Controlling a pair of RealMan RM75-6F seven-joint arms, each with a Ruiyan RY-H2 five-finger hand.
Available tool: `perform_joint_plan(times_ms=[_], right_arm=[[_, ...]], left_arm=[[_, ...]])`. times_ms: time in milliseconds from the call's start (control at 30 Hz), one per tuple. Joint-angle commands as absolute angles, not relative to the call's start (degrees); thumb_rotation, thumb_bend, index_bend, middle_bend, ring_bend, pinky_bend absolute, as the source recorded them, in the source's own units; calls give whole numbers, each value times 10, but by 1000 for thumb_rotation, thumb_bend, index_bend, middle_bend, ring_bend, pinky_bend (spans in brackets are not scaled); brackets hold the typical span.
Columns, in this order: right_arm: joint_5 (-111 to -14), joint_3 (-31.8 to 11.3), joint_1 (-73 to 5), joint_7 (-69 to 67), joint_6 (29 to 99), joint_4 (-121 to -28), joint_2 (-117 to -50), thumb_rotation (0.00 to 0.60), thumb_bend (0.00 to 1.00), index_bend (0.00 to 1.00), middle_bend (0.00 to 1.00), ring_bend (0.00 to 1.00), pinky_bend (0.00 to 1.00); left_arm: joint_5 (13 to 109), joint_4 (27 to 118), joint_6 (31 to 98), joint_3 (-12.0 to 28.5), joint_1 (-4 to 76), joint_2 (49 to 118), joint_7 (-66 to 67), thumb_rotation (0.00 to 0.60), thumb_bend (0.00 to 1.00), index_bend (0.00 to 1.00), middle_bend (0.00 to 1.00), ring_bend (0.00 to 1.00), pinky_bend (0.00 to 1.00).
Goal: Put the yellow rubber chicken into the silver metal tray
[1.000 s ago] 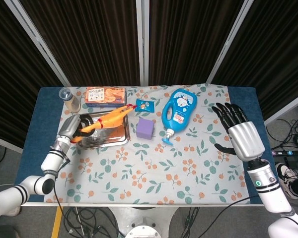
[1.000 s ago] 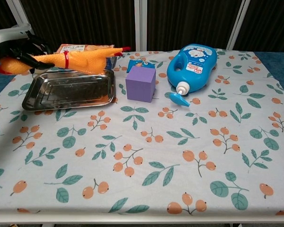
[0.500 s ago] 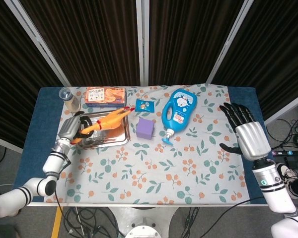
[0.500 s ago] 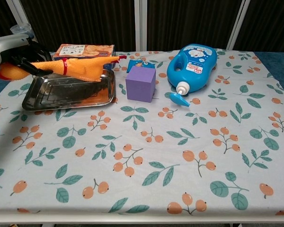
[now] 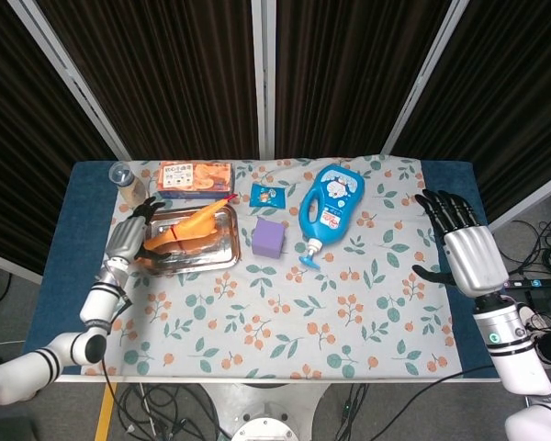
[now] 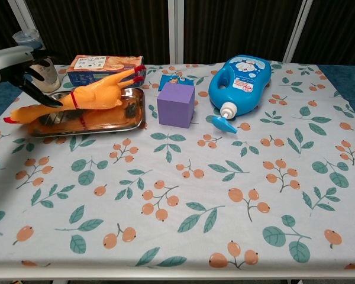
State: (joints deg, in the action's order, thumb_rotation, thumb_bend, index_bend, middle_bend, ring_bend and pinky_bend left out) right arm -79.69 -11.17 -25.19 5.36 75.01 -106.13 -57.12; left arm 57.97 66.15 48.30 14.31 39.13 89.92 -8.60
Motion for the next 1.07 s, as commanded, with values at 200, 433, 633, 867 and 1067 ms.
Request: perform_joint_plan(times_ms=[200, 433, 633, 867, 1067], right_arm=[[-793, -103, -231, 25, 755, -1035, -566, 600, 5, 0, 54, 30, 83], [-849, -67, -182, -78, 801, -966, -580, 600, 177, 3, 244, 153, 190], [-890, -27, -130, -117, 857, -886, -622, 600, 175, 33, 216, 118, 187], [-901, -2, -80, -135, 902, -857, -649, 600, 141, 2, 144, 12, 114], [-891, 5, -62, -155, 895, -852, -648, 600, 141, 0, 124, 0, 109]], left_arm=[[615, 820, 548, 133, 328, 772, -83, 600, 29, 167, 54, 81, 199], [635, 887, 675, 105, 249, 711, -24, 600, 38, 204, 153, 101, 202], [704, 898, 794, 59, 175, 705, 0, 600, 86, 225, 163, 106, 202], [765, 919, 877, 12, 104, 702, 1, 600, 85, 225, 163, 106, 201], [790, 929, 907, -5, 71, 708, 17, 600, 86, 225, 164, 106, 200]])
